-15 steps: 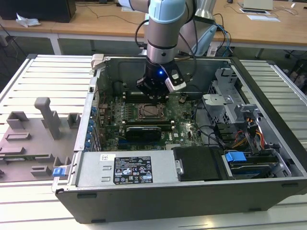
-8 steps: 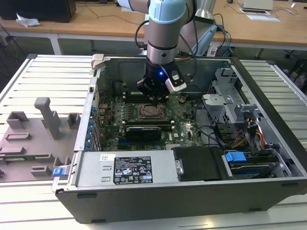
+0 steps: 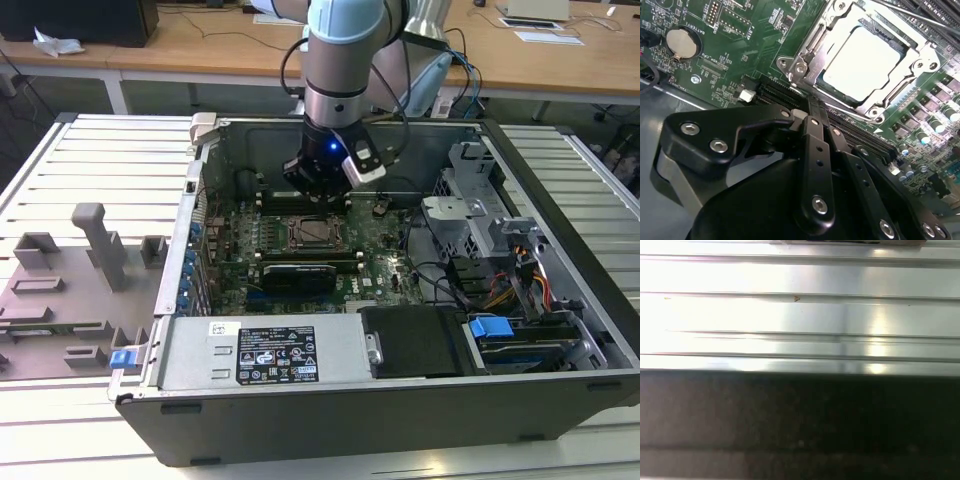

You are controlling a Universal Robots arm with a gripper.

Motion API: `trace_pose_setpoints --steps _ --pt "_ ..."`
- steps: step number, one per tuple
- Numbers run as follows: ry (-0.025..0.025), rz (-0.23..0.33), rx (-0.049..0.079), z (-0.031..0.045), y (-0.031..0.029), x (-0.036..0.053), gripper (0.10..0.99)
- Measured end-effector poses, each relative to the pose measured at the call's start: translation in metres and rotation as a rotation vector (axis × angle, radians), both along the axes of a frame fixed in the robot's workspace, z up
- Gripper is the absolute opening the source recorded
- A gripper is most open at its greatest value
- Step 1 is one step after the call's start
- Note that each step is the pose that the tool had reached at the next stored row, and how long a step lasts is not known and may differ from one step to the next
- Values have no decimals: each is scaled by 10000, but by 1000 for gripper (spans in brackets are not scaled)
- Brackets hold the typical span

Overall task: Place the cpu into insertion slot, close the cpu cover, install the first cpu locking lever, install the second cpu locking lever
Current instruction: 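Install the first cpu locking lever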

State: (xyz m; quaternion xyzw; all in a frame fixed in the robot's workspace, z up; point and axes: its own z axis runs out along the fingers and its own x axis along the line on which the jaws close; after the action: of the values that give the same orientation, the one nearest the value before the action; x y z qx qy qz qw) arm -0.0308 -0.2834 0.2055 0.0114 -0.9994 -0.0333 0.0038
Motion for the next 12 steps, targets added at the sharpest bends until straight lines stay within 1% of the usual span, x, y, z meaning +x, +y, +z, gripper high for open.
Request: trace_pose_setpoints --steps 2,4,6,9,12 --pt "16 -1 2 -7 1 12 106" --pt "55 -2 -3 -19 0 35 106" --pt "67 0 2 -27 0 52 106" --pt "69 -2 -2 -25 -4 53 106" --pt "68 0 -11 7 -5 52 106"
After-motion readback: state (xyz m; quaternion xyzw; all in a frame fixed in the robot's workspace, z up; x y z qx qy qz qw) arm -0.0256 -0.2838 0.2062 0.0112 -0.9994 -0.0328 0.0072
